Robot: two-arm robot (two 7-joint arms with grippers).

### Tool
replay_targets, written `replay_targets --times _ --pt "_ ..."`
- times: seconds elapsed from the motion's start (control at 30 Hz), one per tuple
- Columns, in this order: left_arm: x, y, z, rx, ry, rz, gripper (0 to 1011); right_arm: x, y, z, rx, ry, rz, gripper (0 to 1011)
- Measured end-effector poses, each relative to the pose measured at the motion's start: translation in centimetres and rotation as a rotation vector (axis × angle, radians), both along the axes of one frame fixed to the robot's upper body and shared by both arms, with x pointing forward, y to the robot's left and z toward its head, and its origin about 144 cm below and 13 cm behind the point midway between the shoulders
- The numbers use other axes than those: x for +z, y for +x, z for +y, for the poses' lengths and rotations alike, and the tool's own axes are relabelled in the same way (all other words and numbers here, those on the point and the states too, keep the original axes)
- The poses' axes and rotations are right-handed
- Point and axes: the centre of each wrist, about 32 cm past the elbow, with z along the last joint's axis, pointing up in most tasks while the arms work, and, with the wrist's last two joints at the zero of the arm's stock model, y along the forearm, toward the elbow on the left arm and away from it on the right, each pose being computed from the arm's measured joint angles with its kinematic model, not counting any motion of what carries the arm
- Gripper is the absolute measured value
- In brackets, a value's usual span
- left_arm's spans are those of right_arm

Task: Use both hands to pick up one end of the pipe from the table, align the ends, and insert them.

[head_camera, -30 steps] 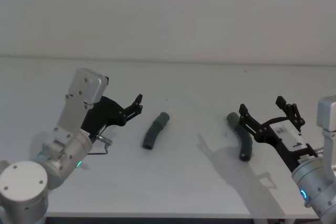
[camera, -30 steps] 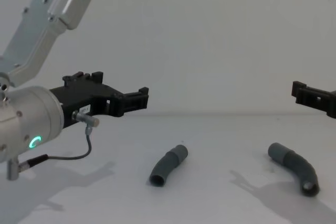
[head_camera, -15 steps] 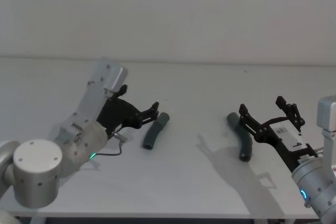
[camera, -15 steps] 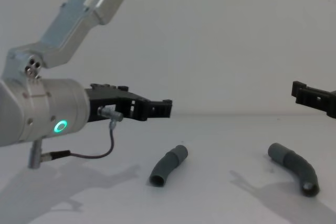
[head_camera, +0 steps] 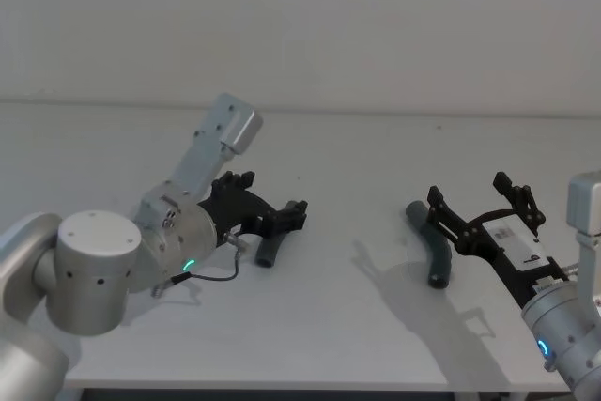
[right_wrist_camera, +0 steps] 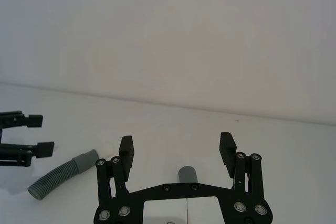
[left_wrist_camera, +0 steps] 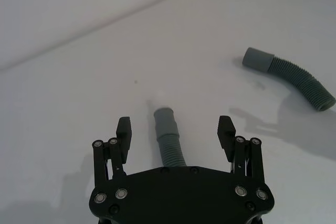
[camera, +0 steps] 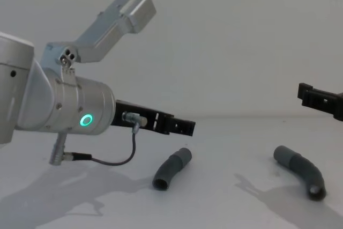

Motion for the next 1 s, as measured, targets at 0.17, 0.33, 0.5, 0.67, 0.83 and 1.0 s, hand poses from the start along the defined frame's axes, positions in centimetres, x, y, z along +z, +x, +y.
replay_targets --times 0.17,0.33,0.5,0.67,0.83,1.0 --pt "0.0 0.6 -0.3 0.001 0.004 0.054 1000 0.0 0.0 0.0 0.0 0.0 0.0 1001" --pt "-0.2 1.2 -0.4 0.008 0.005 0.091 1000 0.0 0.0 0.0 0.0 0.0 0.0 1001" --pt "-0.5 1.8 -0.6 0.015 -0.001 0.115 1000 0.0 0.0 0.0 0.0 0.0 0.0 1001" --pt "-0.6 2.4 -0.8 0.019 -0.005 0.126 1000 0.0 0.0 0.0 0.0 0.0 0.0 1001" --pt "-0.5 2.9 -1.0 0.023 -0.001 0.133 1000 0.0 0.0 0.0 0.0 0.0 0.0 1001" --pt "-0.3 3.4 -1.3 0.027 0.016 0.142 1000 0.0 0.0 0.0 0.0 0.0 0.0 1001"
